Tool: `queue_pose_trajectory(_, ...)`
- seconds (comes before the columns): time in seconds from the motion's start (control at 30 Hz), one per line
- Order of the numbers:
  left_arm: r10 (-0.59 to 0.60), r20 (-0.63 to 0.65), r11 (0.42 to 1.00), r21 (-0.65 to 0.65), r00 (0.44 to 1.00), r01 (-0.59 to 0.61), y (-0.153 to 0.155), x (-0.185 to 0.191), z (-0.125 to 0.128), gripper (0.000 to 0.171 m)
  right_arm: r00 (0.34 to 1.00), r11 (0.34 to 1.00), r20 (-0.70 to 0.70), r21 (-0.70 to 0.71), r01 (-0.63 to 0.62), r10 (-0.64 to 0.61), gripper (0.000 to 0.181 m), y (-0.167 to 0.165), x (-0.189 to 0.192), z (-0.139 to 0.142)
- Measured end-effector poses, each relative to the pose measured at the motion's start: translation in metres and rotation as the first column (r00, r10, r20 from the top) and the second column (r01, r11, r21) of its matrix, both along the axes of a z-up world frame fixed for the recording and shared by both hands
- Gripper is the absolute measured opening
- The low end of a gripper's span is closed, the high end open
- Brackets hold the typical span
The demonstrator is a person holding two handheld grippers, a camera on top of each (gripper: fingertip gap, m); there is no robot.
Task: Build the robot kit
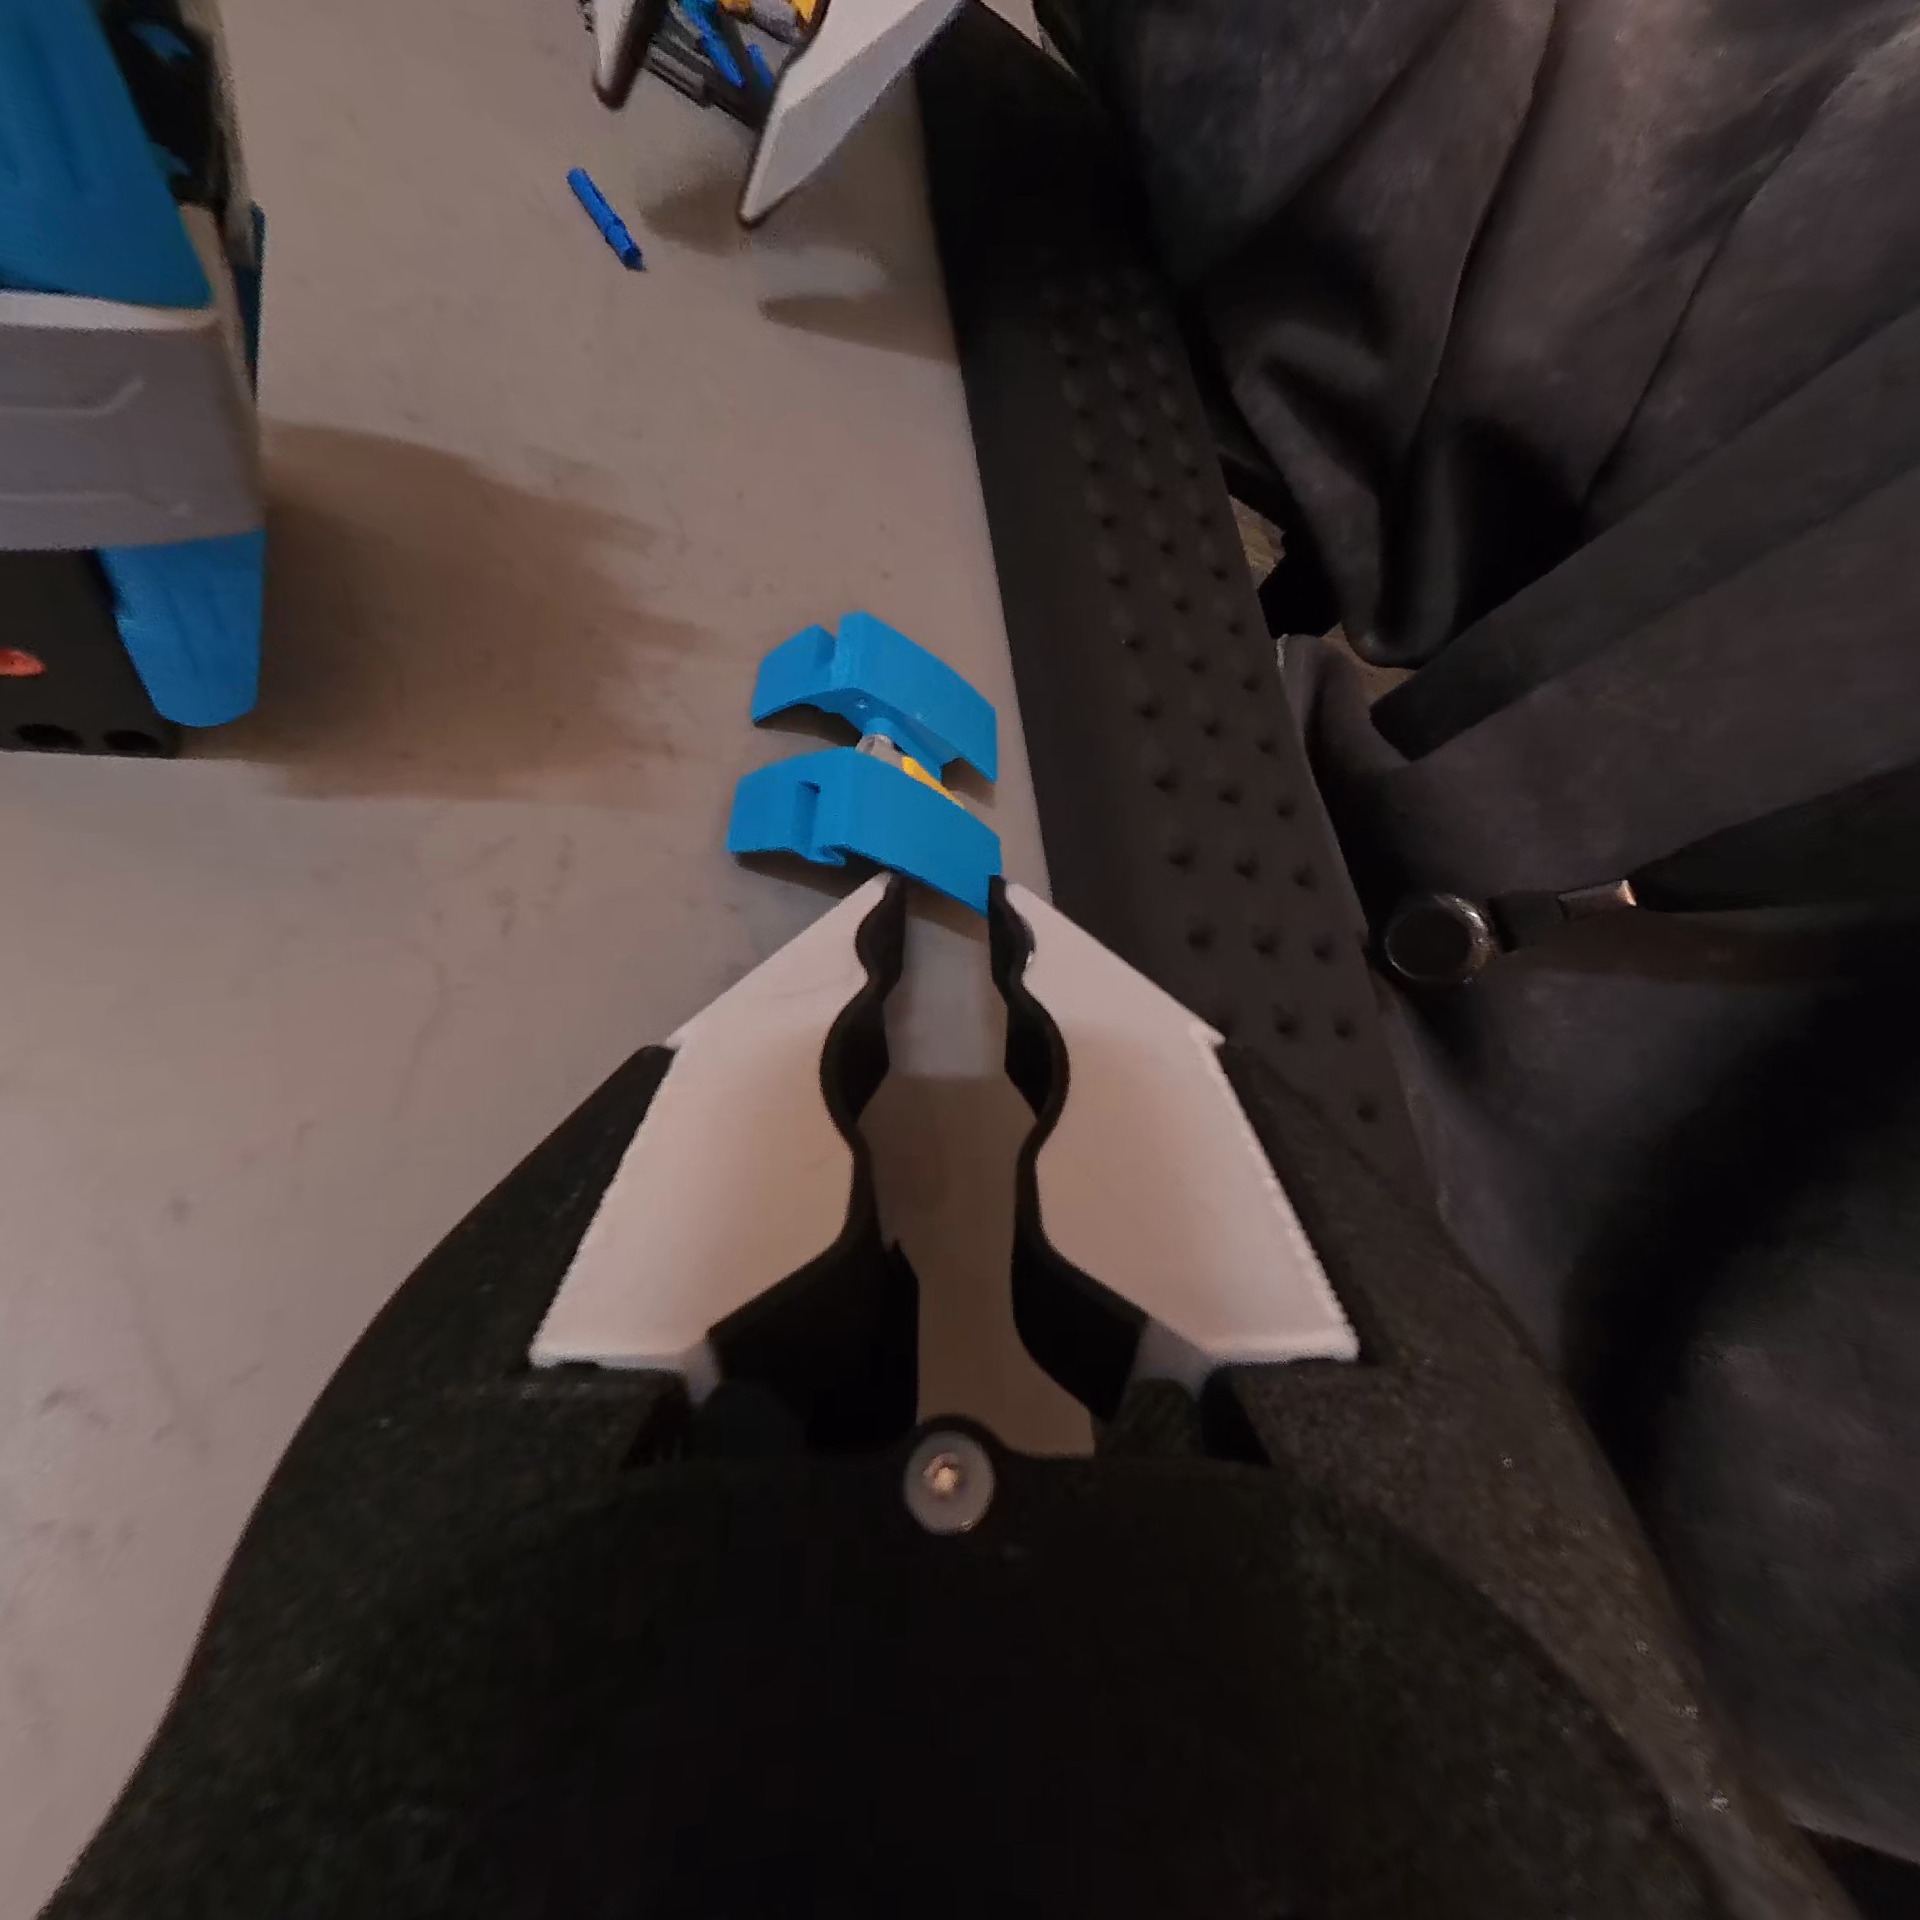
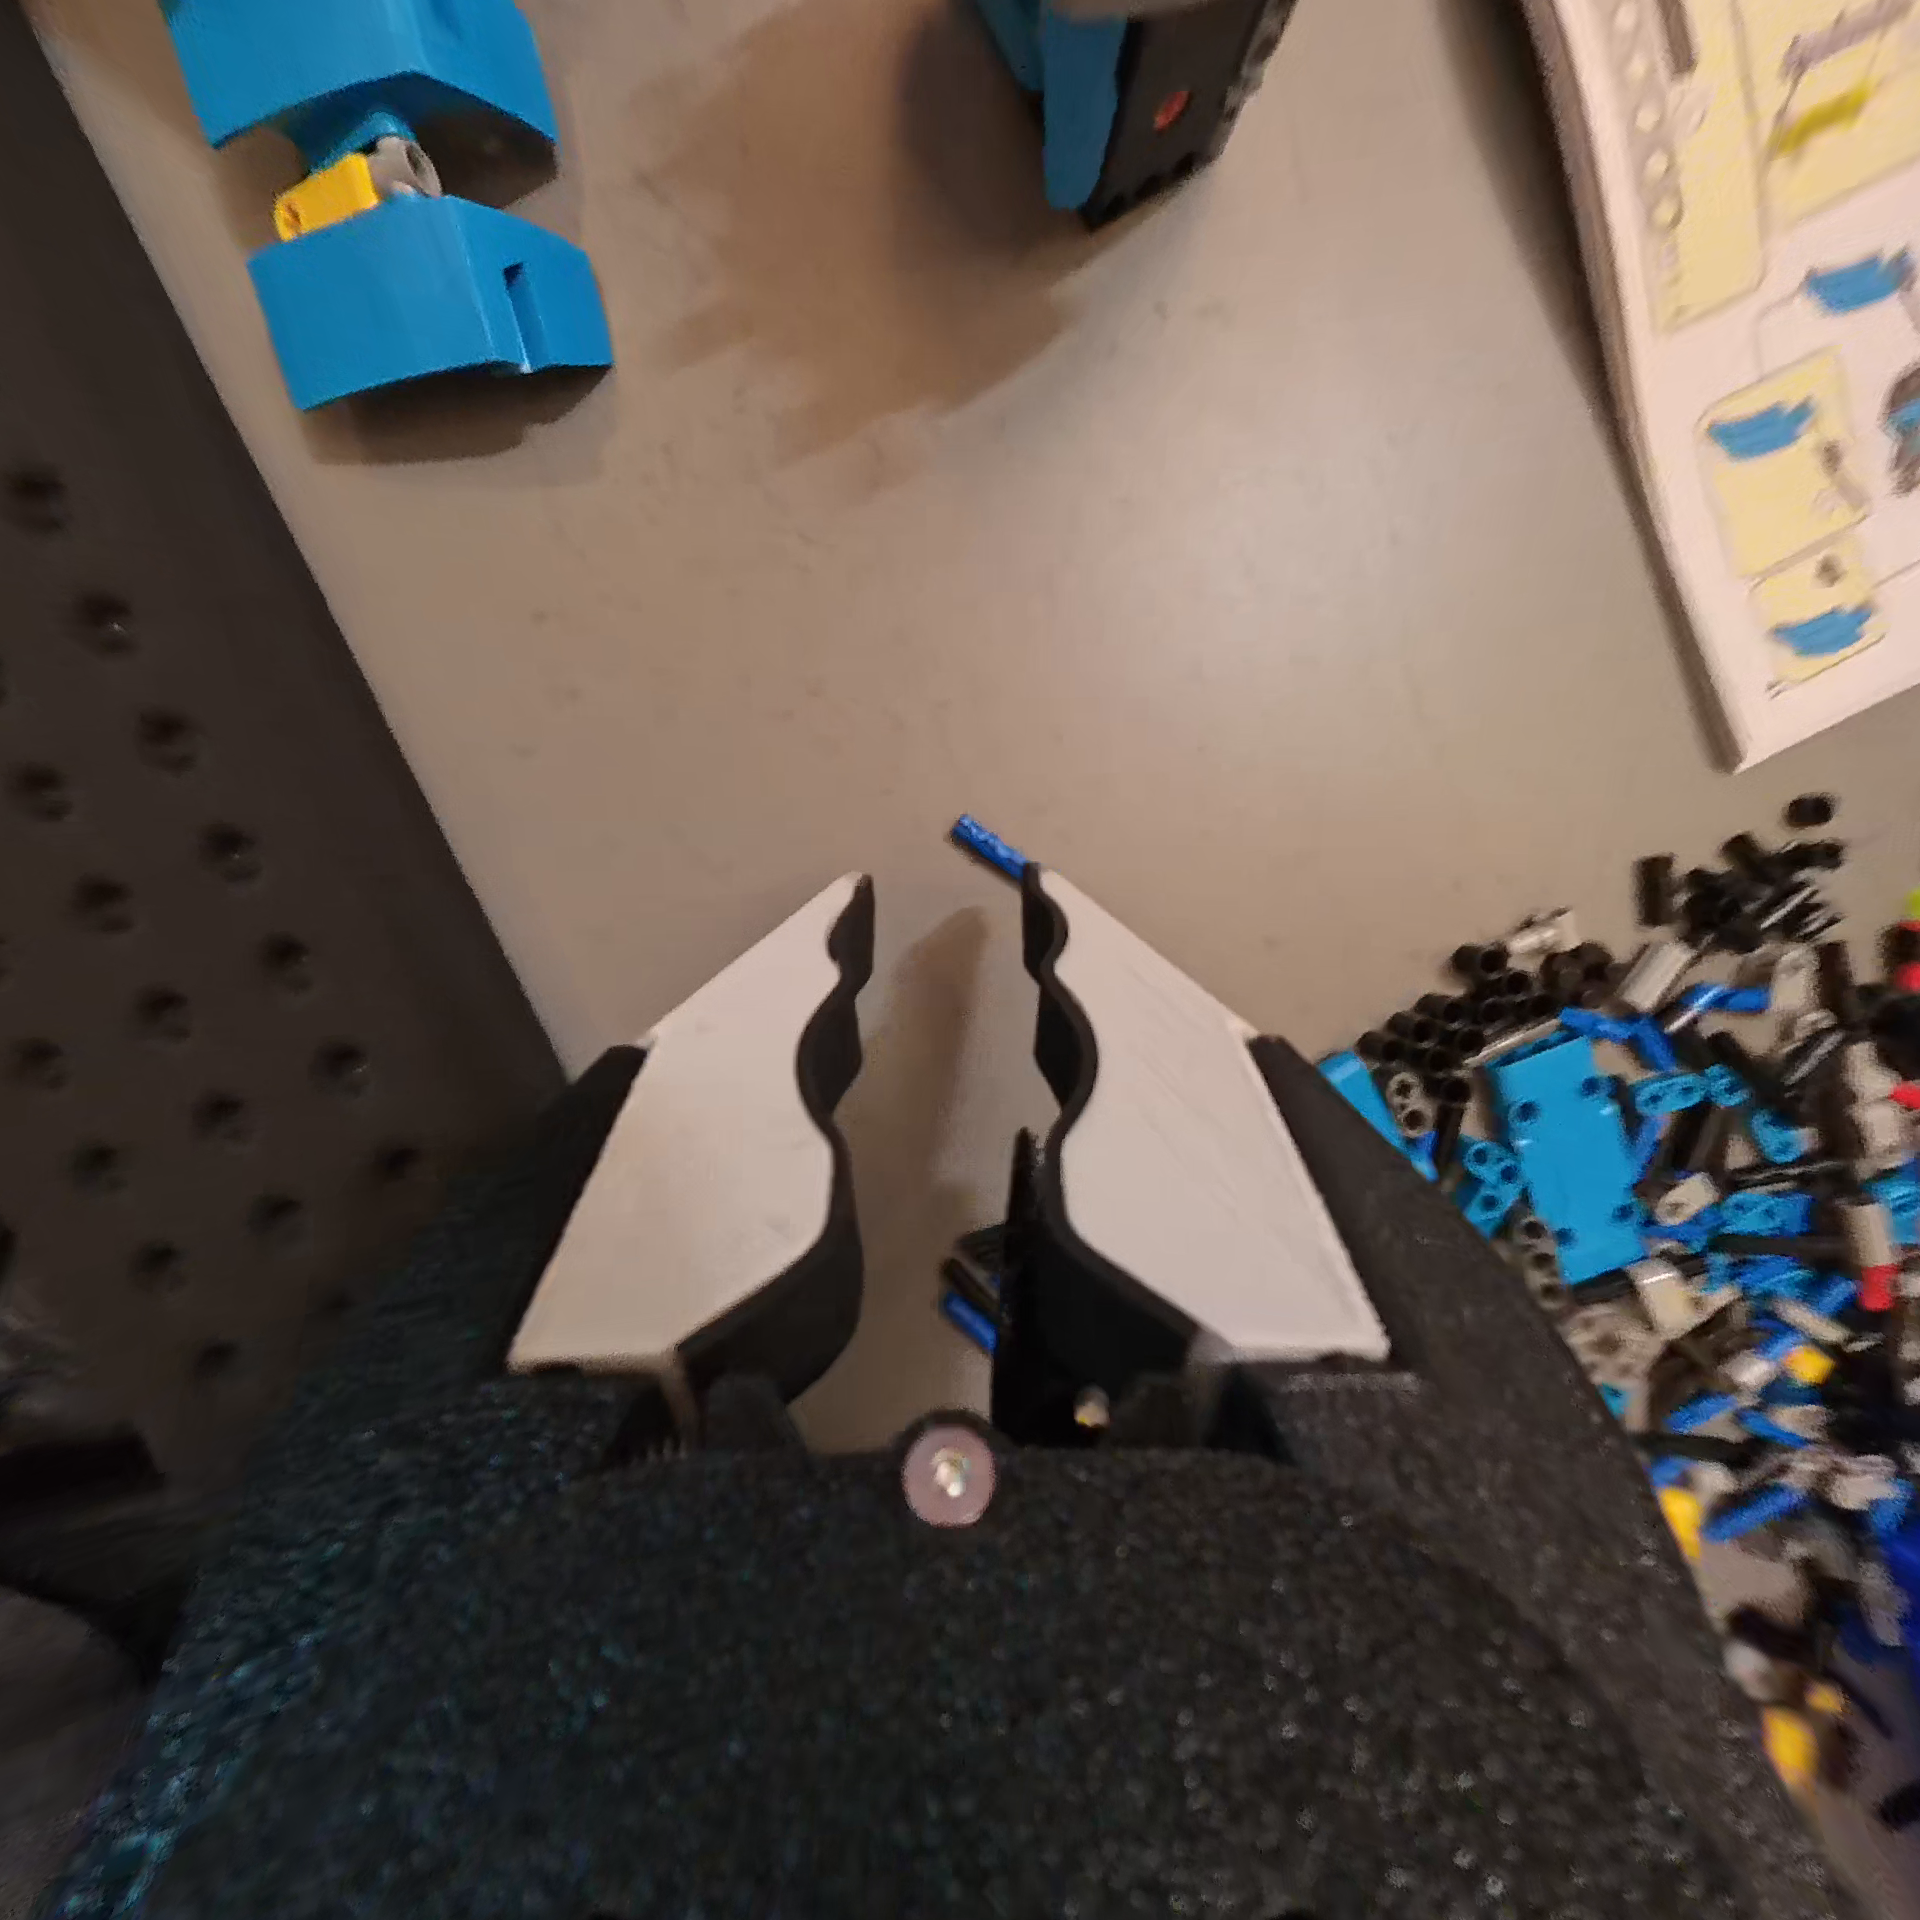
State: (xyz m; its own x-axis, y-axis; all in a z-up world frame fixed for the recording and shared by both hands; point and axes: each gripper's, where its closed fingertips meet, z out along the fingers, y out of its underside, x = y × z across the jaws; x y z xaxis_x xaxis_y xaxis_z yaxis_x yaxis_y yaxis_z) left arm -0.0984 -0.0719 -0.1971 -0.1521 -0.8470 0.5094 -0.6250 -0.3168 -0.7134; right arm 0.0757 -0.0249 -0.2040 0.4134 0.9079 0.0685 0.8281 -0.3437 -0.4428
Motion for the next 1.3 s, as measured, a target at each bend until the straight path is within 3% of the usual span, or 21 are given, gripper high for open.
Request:
queue_pose_trajectory(0.07, -0.006, 0.009, 1.000, -0.004, 1.000, 0.006, -0.001, 0.000, 0.002, 0.015, 0.999, 0.998, 0.027, 0.045, -0.047, 0.046, 0.025, 0.003, -0.004, 0.002)
queue_pose_trajectory(0.27, -0.008, 0.032, 1.000, 0.006, 0.999, 0.008, 0.001, -0.001, 0.005, 0.015, 0.978, 0.992, 0.167, -0.034, -0.122, 0.126, 0.014, 0.011, 0.000, -0.019)
queue_pose_trajectory(0.33, -0.010, 0.039, 1.000, 0.013, 0.999, 0.009, 0.001, -0.002, 0.006, 0.015, 0.980, 0.984, 0.124, -0.098, -0.147, 0.159, 0.005, 0.008, -0.005, -0.021)
queue_pose_trajectory(0.43, 0.001, 0.064, 0.999, 0.041, 0.998, -0.004, 0.004, -0.001, 0.010, 0.015, 0.987, 0.979, 0.106, -0.177, -0.100, 0.120, 0.004, 0.009, -0.004, -0.021)
queue_pose_trajectory(0.5, 0.031, 0.112, 0.996, 0.080, 0.993, -0.040, 0.011, 0.002, 0.019, 0.015, 0.994, 0.985, 0.058, -0.157, -0.078, 0.088, 0.004, 0.013, -0.008, -0.018)
queue_pose_trajectory(0.57, 0.095, 0.196, 0.984, 0.129, 0.976, -0.121, 0.021, 0.007, 0.034, 0.015, 0.984, 0.992, -0.176, -0.114, -0.061, 0.040, 0.004, 0.015, -0.037, 0.009)
queue_pose_trajectory(0.6, 0.128, 0.247, 0.972, 0.160, 0.961, -0.171, 0.027, 0.009, 0.042, 0.015, 0.937, 0.997, -0.348, -0.059, -0.044, 0.021, 0.004, 0.020, -0.058, 0.035)
queue_pose_trajectory(0.67, 0.188, 0.370, 0.945, 0.186, 0.910, -0.270, 0.034, 0.013, 0.063, 0.015, 0.710, 0.998, -0.704, -0.053, -0.039, -0.009, 0.004, 0.014, -0.097, 0.094)
queue_pose_trajectory(0.73, 0.232, 0.479, 0.936, 0.128, 0.847, -0.329, 0.036, 0.012, 0.087, 0.013, 0.507, 0.987, -0.857, -0.147, -0.068, -0.093, 0.004, 0.004, -0.119, 0.120)
queue_pose_trajectory(0.77, 0.242, 0.519, 0.939, 0.088, 0.820, -0.332, 0.035, 0.011, 0.097, 0.007, 0.465, 0.983, -0.878, -0.165, -0.080, -0.110, 0.004, 0.000, -0.128, 0.119)
queue_pose_trajectory(0.87, 0.260, 0.601, 0.939, 0.026, 0.756, -0.343, 0.033, 0.004, 0.116, 0.000, 0.462, 0.967, -0.877, -0.219, -0.133, -0.136, 0.004, -0.013, -0.152, 0.101)
queue_pose_trajectory(1.13, 0.214, 0.561, 0.925, 0.147, 0.800, -0.351, 0.028, 0.009, 0.104, 0.000, 0.416, 0.956, -0.899, -0.231, -0.179, -0.139, 0.004, -0.018, -0.164, 0.103)
queue_pose_trajectory(1.3, 0.199, 0.554, 0.916, 0.187, 0.809, -0.354, 0.023, 0.015, 0.099, 0.000, 0.469, 0.959, -0.875, -0.222, -0.174, -0.118, 0.004, -0.022, -0.172, 0.092)
